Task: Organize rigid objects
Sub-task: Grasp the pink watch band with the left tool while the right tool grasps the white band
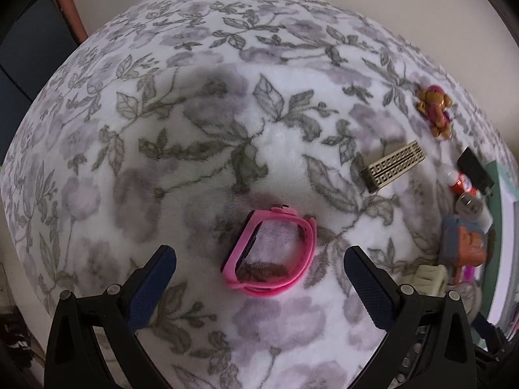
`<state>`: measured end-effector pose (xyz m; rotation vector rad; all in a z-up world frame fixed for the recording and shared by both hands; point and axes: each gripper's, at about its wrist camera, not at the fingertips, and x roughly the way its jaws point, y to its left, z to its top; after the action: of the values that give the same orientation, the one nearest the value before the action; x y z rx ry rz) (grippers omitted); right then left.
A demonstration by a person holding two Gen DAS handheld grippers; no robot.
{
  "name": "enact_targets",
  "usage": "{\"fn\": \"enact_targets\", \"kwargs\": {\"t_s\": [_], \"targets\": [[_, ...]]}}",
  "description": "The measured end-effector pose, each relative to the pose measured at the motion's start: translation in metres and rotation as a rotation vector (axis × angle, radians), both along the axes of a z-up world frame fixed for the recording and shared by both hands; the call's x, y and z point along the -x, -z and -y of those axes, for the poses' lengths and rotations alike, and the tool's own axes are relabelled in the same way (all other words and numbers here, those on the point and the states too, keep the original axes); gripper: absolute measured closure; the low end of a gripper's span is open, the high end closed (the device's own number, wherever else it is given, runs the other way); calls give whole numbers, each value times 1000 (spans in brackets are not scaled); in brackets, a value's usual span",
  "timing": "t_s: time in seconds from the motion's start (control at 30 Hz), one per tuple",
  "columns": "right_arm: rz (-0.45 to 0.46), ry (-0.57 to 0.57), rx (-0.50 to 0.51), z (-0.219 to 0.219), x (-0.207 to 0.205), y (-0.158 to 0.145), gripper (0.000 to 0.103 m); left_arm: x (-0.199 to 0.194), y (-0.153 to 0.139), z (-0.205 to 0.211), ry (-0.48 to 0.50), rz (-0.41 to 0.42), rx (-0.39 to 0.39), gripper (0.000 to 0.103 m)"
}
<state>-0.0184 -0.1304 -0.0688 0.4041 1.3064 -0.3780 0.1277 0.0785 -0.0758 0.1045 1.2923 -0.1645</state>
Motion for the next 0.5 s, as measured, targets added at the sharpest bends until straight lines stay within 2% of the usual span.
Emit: {"fn": "enact_targets", "kwargs": {"t_s": [0.17, 0.37, 0.5], "targets": [[-4, -19, 45, -6, -4, 5, 11, 0, 16, 1, 7, -6, -40, 4], [-4, -43, 91, -19, -5, 9, 16, -3, 21, -9, 4, 6, -24, 5], [10, -69, 107, -33, -9, 5, 33, -5, 21, -8, 11, 12, -19, 11]]}}
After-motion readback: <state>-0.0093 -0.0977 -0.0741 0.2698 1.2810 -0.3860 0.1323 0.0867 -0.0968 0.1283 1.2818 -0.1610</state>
